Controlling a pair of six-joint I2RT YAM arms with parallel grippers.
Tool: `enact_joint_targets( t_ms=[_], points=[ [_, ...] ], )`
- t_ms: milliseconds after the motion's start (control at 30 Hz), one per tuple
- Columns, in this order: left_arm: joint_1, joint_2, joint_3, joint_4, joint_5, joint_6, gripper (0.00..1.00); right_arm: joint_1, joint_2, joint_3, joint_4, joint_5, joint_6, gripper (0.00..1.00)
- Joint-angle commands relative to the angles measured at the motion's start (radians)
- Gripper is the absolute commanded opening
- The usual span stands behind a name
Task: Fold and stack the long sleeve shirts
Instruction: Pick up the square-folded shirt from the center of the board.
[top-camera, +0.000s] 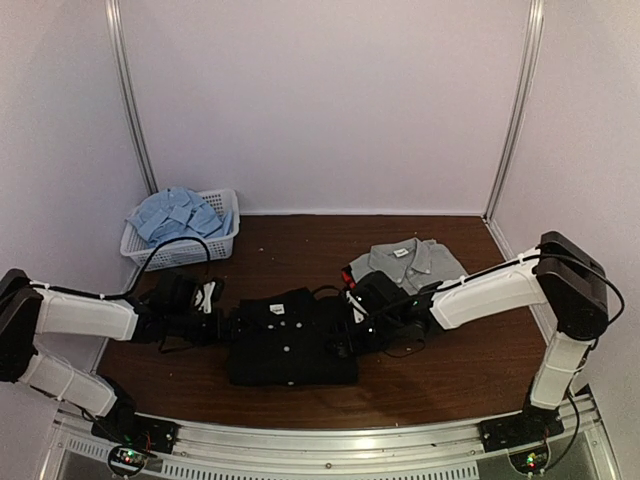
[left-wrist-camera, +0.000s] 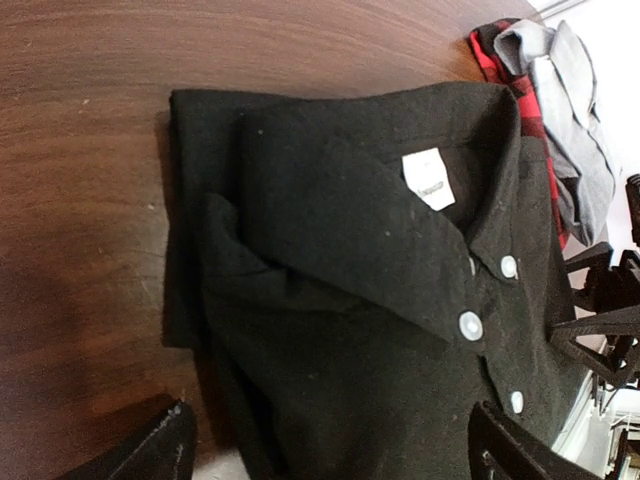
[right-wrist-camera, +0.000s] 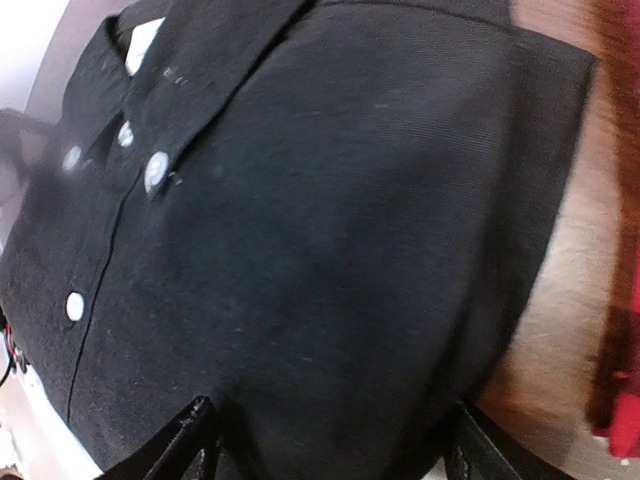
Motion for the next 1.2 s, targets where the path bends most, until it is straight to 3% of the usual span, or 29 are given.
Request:
enact_joint_targets(
  t_ms=[0,233,433,633,800,867,967,1167],
  points=[
    [0.047,0.053,0.043,-0.02,0.066,0.067,0.96,-0.041,-0.036,-0.055,-0.019,0.06,0.043,0.78],
    [0.051,0.146,0.031,0.055,0.165,0.042,0.89,-0.07,-0.039,-0.089,-0.007,0.052,0.053,0.77],
    [0.05,0.159,-0.053,0.185,0.227,-0.048,0.69,-0.071,0.032,-0.115,0.127,-0.062,0.115,0.71],
    [0.039,0.224,-0.141,0.438,0.286,-0.162,0.49,-0.071,0.123,-0.167,0.4,-0.198,0.234,0.57],
    [0.022,0.228,-0.138,0.565,0.31,-0.197,0.14,-0.086,0.126,-0.186,0.549,-0.265,0.269,0.29],
    [0.022,0.193,-0.12,0.558,0.3,-0.191,0.03,-0.099,0.084,-0.186,0.54,-0.27,0.242,0.18],
    [0.022,0.127,-0.065,0.499,0.282,-0.16,0.0,-0.131,-0.004,-0.172,0.45,-0.252,0.163,0.02],
    [0.014,0.053,0.096,0.364,0.258,-0.127,0.0,-0.218,-0.167,-0.085,0.195,-0.253,0.02,0.0]
  ],
)
